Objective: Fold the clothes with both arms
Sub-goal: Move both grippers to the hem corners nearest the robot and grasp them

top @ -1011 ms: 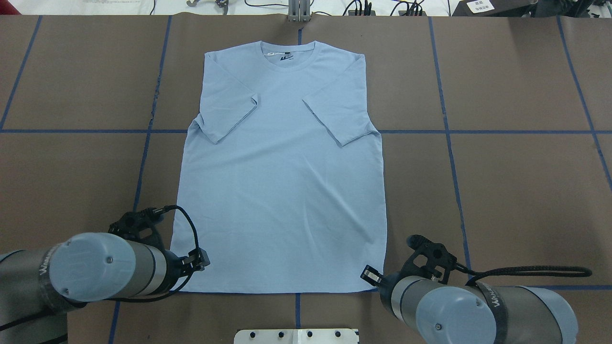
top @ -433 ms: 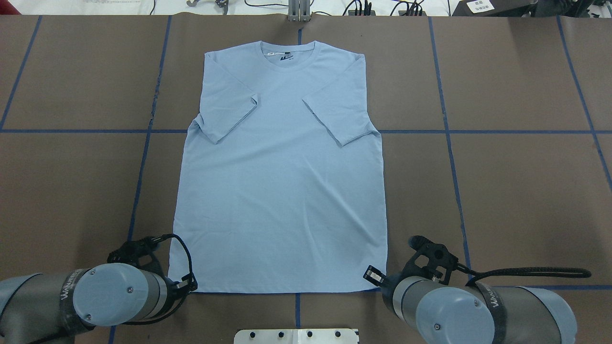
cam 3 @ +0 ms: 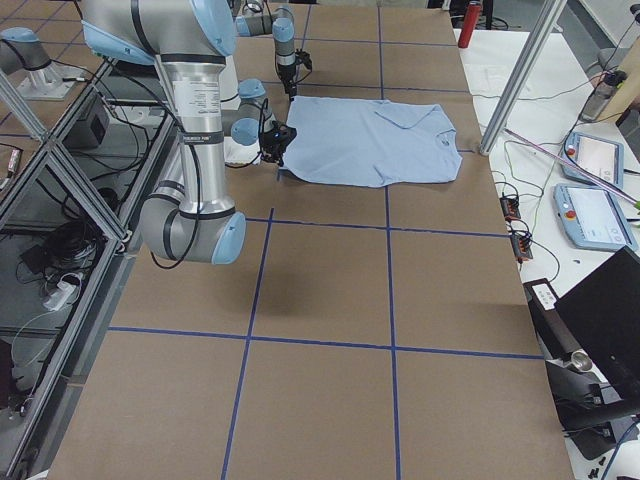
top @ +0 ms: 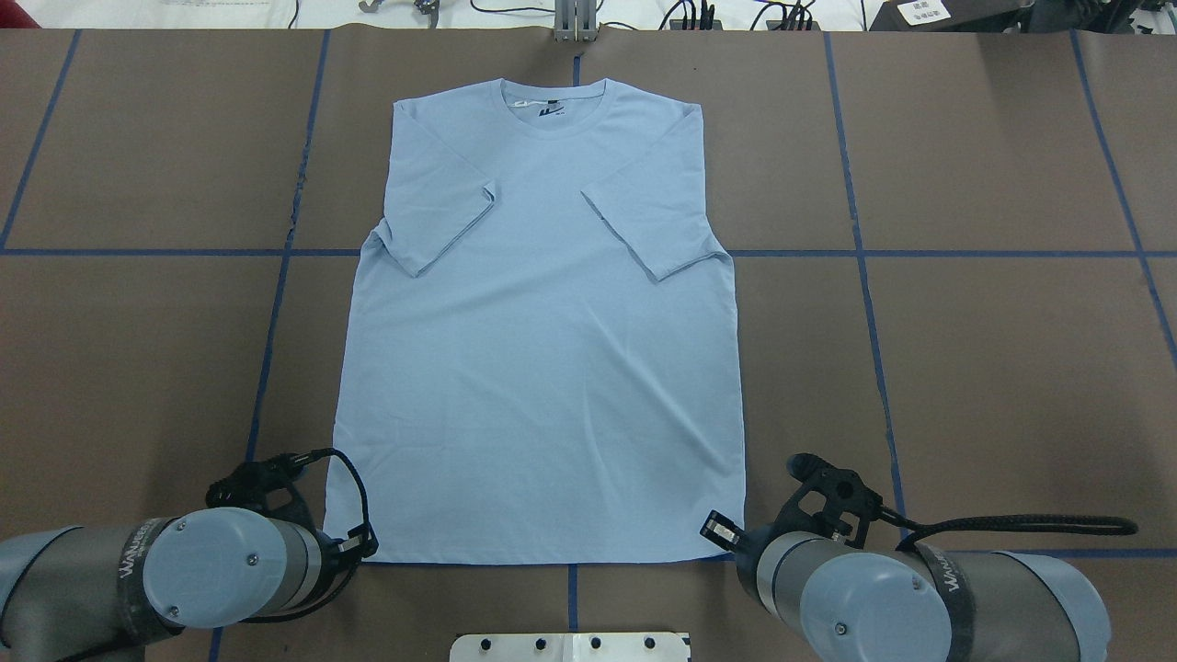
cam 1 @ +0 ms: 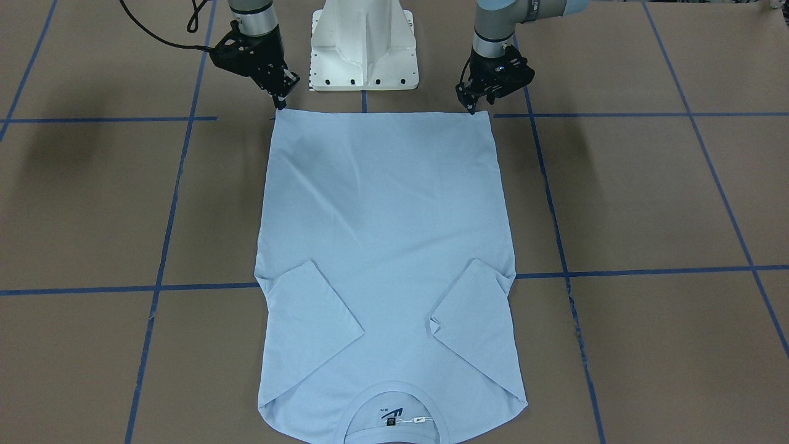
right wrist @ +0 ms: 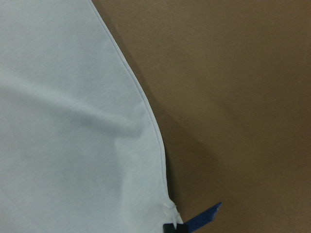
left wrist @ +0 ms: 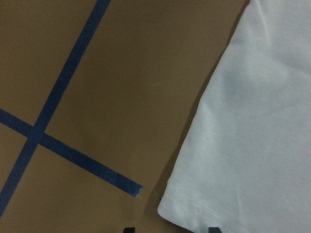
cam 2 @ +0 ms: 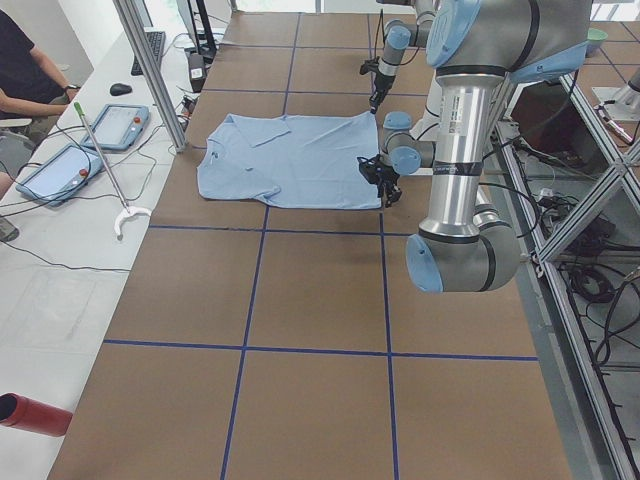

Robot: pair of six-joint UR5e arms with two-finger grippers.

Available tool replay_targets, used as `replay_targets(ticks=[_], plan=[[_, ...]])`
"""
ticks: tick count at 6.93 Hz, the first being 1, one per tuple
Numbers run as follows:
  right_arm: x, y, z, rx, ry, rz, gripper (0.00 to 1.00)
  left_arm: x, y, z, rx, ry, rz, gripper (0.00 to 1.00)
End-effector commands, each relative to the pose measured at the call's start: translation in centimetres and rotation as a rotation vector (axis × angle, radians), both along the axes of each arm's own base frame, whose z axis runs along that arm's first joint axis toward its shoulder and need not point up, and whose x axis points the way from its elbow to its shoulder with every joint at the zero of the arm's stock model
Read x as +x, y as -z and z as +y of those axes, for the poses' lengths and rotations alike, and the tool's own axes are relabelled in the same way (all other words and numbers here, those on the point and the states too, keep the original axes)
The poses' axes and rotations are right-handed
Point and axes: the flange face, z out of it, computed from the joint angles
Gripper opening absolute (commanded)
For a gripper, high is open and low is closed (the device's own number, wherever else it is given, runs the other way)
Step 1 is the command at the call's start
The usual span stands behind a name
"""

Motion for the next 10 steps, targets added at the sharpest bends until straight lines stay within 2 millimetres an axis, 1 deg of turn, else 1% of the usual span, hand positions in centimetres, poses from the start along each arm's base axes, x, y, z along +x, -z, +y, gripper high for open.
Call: replay_targets(ticks=[1, 3, 4, 5, 7, 8, 9, 10], plan=[[-0.1, -0.1, 0.1, 0.0, 0.001, 0.004, 0.0, 0.0, 0.0, -0.1, 0.009, 0.006, -0.002, 0.59], [0.0, -0.1, 0.0, 0.0, 0.0, 0.004, 0.0, 0.5, -0.9, -0.1, 0.007, 0.006, -0.02, 0.51], [-0.1, -0.1, 0.1, 0.0, 0.001, 0.004, 0.0, 0.6, -1.0, -0.2, 0.006, 0.006, -0.024, 0.4], [-0.1, -0.1, 0.1, 0.0, 0.001, 0.004, 0.0, 0.5, -0.9, -0.2, 0.006, 0.006, -0.022, 0.01], [-0.1, -0.2, 0.1, 0.001, 0.002, 0.006, 0.0, 0.6, 0.3, -0.1, 0.006, 0.007, 0.004, 0.0], [-0.3, -0.4, 0.0, 0.001, 0.001, 0.012, 0.0, -0.2, 2.9, 0.0, 0.01, 0.01, 0.062, 0.0], [-0.2, -0.4, 0.0, 0.001, 0.0, 0.012, 0.0, -0.2, 3.9, 0.0, 0.011, 0.01, 0.082, 0.0], [0.2, -0.2, -0.4, 0.002, -0.006, 0.006, 0.0, -1.2, 6.0, 0.1, 0.015, 0.013, 0.127, 0.0]])
